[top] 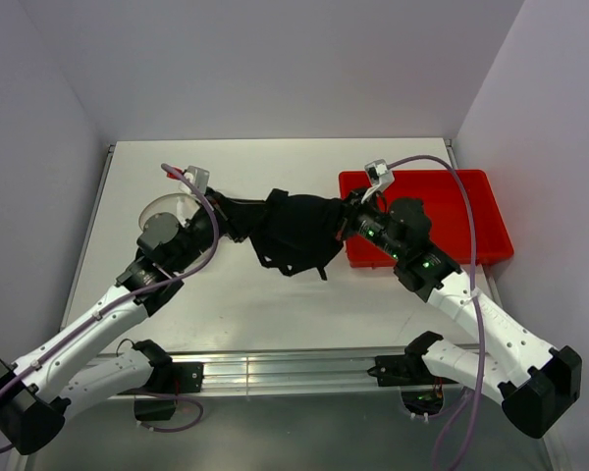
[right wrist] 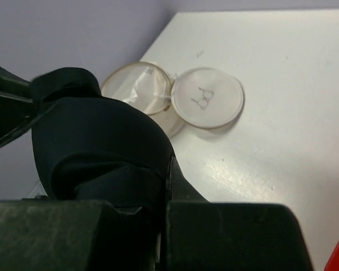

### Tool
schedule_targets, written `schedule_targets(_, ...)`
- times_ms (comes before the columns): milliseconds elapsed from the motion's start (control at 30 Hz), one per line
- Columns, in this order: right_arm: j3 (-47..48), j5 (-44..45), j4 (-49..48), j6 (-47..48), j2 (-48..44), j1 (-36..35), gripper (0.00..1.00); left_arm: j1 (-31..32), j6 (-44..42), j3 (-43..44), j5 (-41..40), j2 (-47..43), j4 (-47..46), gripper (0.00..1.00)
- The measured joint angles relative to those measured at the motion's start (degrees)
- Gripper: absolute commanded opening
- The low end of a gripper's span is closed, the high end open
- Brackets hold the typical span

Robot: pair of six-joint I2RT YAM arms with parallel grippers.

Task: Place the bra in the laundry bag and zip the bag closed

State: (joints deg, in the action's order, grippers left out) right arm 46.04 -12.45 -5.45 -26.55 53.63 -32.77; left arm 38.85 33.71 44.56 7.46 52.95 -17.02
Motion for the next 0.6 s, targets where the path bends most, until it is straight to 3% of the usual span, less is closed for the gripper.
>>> schedule_targets(67, 0.3, 0.5, 2.6, -0.5, 0.1, 0.0, 0.00, 0.0, 0.6, -0.5, -0.2, -0.7, 0.9, 0.49)
schedule_targets(267, 0.9, 2.0, 8.9, -1.4, -0.3, 0.0, 0.00, 0.0, 2.1, -5.4, -1.3, -6.1, 3.3, 0.73)
schedule_targets(433, 1.1, 1.7, 11.2, -2.6, -0.5, 0.0, 0.00, 0.0, 2.7, -7.4, 0.6, -7.0, 1.5, 0.83)
schedule_targets(600, 1.7, 0.1, 11.4, -3.2, -0.6, 0.0, 0.00, 0.0, 2.2, -7.3, 4.1, -3.4, -2.4, 0.87)
